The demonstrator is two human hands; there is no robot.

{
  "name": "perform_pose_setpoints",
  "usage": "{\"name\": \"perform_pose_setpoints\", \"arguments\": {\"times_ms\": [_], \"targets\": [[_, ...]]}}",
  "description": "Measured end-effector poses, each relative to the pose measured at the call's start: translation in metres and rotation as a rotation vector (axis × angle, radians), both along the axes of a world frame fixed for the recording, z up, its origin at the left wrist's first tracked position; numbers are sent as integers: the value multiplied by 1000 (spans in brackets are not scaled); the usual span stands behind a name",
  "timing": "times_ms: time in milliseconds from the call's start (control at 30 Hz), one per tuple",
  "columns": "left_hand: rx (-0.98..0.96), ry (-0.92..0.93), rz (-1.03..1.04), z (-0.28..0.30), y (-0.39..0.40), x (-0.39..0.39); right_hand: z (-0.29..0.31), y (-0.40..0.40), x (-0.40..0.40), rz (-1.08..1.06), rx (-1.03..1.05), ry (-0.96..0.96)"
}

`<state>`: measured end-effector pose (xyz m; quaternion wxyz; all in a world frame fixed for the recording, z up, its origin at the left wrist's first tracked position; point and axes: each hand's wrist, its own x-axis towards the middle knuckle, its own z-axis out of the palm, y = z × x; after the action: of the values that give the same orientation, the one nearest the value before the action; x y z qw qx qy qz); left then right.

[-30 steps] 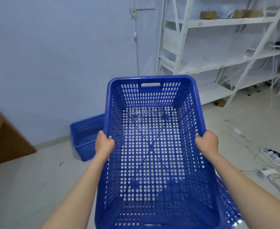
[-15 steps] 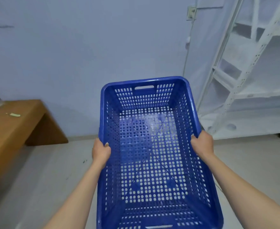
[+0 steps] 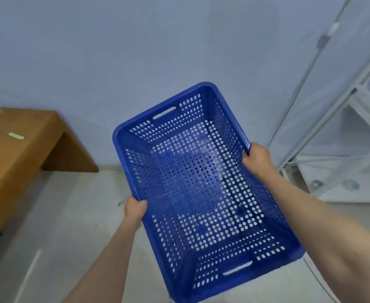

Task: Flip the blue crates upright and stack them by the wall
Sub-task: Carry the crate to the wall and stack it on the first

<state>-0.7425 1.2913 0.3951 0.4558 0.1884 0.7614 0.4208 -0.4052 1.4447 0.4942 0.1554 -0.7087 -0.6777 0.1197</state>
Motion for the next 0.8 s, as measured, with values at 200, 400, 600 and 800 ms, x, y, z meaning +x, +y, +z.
{"name": "perform_pose_setpoints", "arguments": {"times_ms": [200,400,600,800], "targets": [[-235,-249,139,-35,40,-5,-15,105,-48,227,-41,-112],[-358,-458,334,-74,68,18,-50,205,-95,519,-61,-220],[-403,-586,450,-96,111,42,-88,281,-142,628,-85,-274],[-409,-704,546,-133,157,56,-129,332,-186,598,-93,-345]]}}
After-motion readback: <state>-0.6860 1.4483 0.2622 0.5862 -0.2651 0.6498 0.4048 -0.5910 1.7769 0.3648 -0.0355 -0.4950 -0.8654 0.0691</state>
